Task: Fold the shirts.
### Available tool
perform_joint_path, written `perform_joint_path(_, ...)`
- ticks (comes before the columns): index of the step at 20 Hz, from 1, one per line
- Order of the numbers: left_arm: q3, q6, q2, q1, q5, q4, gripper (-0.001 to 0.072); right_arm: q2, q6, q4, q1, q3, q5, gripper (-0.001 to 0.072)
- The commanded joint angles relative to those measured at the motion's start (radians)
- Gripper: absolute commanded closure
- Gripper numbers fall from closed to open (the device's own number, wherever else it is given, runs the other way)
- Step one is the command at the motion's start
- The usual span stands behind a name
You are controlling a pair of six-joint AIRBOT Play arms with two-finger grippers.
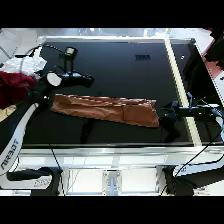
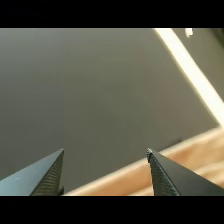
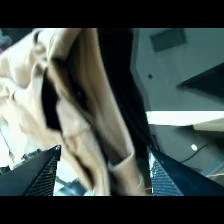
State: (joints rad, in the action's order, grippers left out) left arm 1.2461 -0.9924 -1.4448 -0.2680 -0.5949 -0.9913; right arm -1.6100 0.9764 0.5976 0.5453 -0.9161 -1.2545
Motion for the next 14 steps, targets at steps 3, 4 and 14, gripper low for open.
perform_joint_path(3, 0.021, -0.067, -0.121, -0.071, -0.145, -0.086, 0.0128, -0.071, -0.028, -0.080, -0.130, 0.002, 0.119, 0.0080)
perform_joint_path(4, 0.021, -0.067, -0.135, -0.075, -0.163, -0.086, 0.0128, -0.088, -0.030, -0.095, -0.164, 0.002, 0.119, 0.0081)
perform_joint_path(14, 0.026, -0.068, -0.185, -0.081, -0.244, -0.085, 0.0316, -0.098, -0.051, -0.235, -0.326, -0.005, 0.001, 0.0348)
